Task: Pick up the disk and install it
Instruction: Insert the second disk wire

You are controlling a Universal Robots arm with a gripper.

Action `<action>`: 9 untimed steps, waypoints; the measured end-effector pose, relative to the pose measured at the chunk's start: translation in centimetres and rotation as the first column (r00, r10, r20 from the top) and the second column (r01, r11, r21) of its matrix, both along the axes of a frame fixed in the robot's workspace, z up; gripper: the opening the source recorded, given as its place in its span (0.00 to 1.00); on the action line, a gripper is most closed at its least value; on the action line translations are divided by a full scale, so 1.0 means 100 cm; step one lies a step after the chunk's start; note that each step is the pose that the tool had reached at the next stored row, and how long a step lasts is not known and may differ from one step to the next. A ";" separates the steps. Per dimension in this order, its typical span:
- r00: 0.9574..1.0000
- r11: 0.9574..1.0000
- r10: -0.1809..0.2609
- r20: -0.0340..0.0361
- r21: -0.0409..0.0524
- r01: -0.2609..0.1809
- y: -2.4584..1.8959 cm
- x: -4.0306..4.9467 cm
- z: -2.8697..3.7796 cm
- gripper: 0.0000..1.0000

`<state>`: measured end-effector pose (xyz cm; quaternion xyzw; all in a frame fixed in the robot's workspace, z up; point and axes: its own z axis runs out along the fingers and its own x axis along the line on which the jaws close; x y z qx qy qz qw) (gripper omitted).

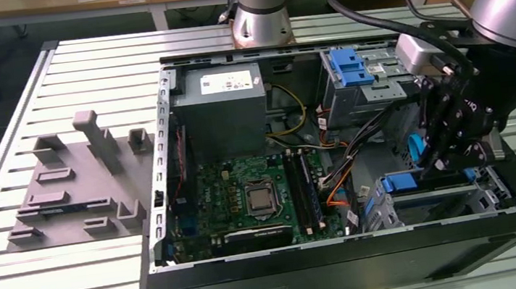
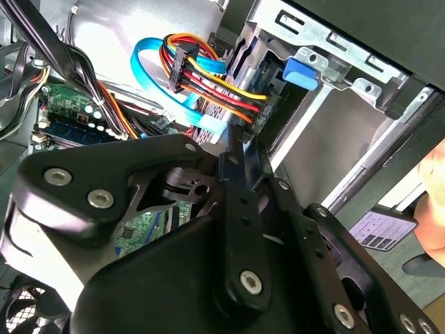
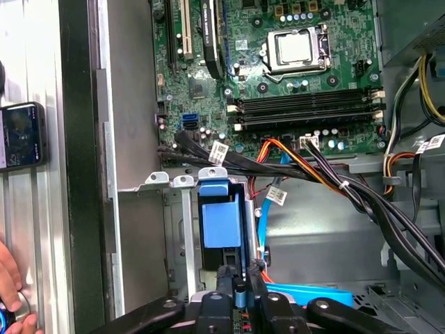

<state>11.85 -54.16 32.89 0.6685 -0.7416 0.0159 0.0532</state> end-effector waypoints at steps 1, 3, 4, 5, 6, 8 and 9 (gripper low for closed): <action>1.000 1.000 0.000 0.000 0.000 0.000 0.0000 0.0000 0.0008 0.24; 1.000 1.000 0.000 -0.001 0.000 0.000 0.0000 0.0000 0.0018 0.24; 1.000 1.000 0.000 -0.001 0.000 0.000 0.0000 0.0000 0.0024 0.24; 1.000 1.000 0.000 -0.001 0.000 0.000 0.0000 0.0000 0.0030 0.24; 1.000 1.000 0.000 -0.002 0.000 0.000 0.0000 0.0000 0.0036 0.24; 1.000 1.000 0.000 -0.002 0.000 0.000 0.0000 0.0000 0.0048 0.24; 1.000 1.000 0.000 -0.002 0.000 0.000 0.0000 0.0000 0.0053 0.24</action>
